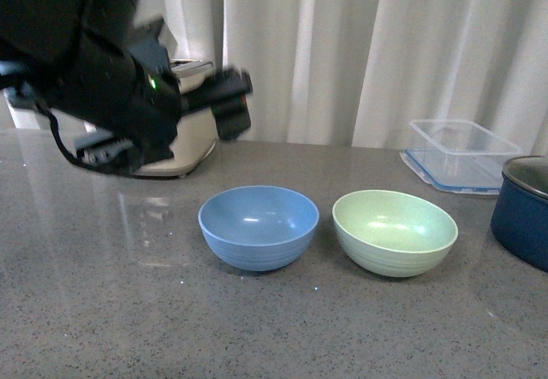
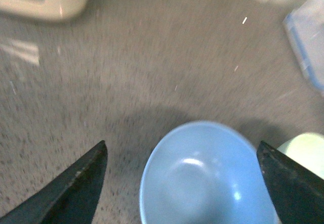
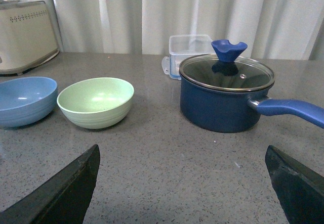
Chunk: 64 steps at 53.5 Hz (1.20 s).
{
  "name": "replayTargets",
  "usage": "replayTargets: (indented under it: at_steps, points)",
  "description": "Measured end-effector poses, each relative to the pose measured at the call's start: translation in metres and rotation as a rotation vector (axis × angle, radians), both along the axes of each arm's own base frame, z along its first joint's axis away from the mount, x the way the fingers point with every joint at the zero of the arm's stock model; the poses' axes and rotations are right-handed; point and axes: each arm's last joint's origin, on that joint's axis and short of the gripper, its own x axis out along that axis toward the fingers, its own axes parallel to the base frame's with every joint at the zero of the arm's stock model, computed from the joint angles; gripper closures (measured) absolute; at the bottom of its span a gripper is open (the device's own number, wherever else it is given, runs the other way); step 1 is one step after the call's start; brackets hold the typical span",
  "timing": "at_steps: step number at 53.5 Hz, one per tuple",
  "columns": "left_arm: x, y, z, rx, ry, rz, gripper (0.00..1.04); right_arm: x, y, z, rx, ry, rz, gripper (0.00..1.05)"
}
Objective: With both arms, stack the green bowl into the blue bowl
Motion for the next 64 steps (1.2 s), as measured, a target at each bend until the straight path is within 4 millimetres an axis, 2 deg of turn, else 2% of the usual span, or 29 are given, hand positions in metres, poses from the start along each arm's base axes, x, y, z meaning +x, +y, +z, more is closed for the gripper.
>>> replayTargets:
  at_steps: [1, 3, 5, 8, 19, 26, 30, 36, 64]
  points:
    - [-0.003, 0.002, 0.006, 0.020, -0.058, 0.022, 0.16, 0.000, 0.000, 0.000, 0.000, 0.000, 0.000, 0.10]
    - [-0.012, 0.010, 0.015, 0.087, -0.236, 0.105, 0.25, 0.000, 0.000, 0.000, 0.000, 0.000, 0.001, 0.10]
    - [-0.026, 0.020, 0.014, 0.136, -0.353, 0.149, 0.34, 0.000, 0.000, 0.000, 0.000, 0.000, 0.001, 0.10]
    - [-0.041, 0.029, 0.005, 0.185, -0.413, 0.154, 0.43, 0.000, 0.000, 0.000, 0.000, 0.000, 0.001, 0.10]
    - [-0.092, 0.060, -0.042, 0.271, -0.395, 0.151, 0.77, 0.000, 0.000, 0.000, 0.000, 0.000, 0.001, 0.10]
    - [-0.122, 0.073, -0.055, 0.279, -0.401, 0.147, 1.00, 0.000, 0.000, 0.000, 0.000, 0.000, 0.001, 0.10]
    - [-0.142, 0.079, -0.063, 0.283, -0.404, 0.140, 1.01, 0.000, 0.000, 0.000, 0.000, 0.000, 0.000, 0.10]
    - [-0.160, 0.086, -0.073, 0.288, -0.395, 0.140, 1.01, 0.000, 0.000, 0.000, 0.000, 0.000, 0.000, 0.10]
    - [-0.218, 0.108, -0.094, 0.290, -0.394, 0.150, 1.01, 0.000, 0.000, 0.000, 0.000, 0.000, 0.001, 0.10]
